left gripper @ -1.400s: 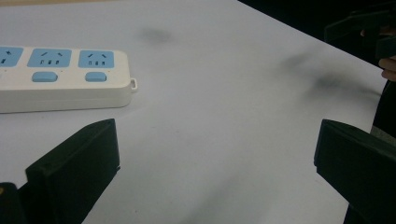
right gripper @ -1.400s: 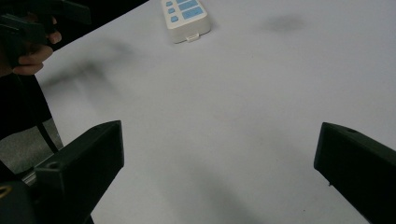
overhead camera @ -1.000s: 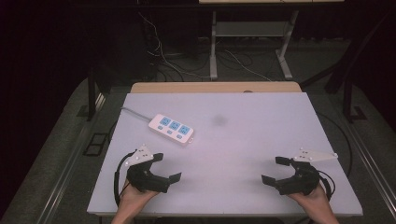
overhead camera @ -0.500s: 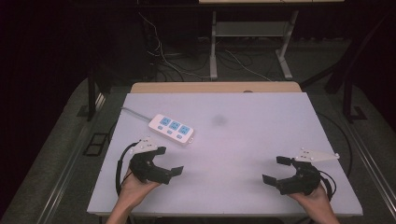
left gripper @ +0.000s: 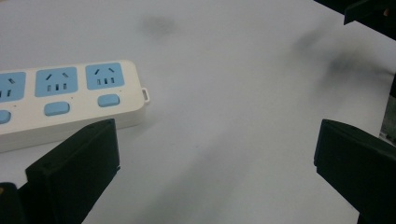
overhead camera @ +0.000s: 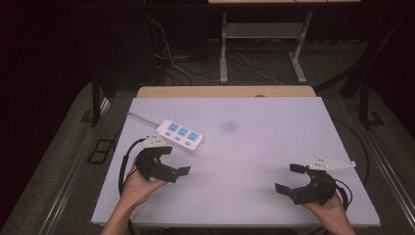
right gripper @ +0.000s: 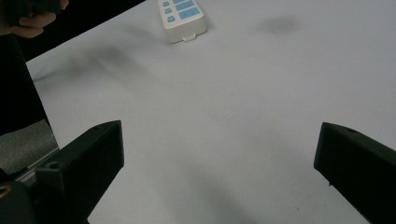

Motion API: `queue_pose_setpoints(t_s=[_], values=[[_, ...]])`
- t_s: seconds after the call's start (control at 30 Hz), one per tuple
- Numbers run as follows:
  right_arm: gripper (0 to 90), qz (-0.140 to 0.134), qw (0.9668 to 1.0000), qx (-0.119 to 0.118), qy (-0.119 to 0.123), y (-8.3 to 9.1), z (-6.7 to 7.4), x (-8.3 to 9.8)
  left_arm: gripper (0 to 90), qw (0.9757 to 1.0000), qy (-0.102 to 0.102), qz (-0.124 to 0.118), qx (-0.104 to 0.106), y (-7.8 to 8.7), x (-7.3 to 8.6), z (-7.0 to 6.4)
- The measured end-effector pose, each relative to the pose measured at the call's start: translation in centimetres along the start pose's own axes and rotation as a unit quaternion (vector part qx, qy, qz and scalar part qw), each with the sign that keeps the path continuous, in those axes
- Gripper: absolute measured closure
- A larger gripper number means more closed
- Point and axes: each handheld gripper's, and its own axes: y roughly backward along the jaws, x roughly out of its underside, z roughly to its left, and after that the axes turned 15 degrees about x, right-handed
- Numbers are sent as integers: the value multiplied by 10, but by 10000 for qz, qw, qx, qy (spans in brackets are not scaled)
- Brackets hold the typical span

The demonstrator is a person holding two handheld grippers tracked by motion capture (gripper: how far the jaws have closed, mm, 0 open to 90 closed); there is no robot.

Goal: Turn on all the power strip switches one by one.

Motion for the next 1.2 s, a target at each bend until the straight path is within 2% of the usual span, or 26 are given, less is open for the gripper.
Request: queue_pose_setpoints(t_s=[0.47, 0.9, 1.2], values=[[15, -3, 10000, 16, -1, 1, 0, 0, 0, 9998, 37, 172, -48, 6, -20, 13], [15, -19, 10000, 24, 24, 0, 0, 1, 0, 9983, 12, 572, -90, 3, -42, 27], [15, -27, 10000, 27, 32, 0, 0, 1, 0, 9976, 53, 681, -134, 0, -55, 39]])
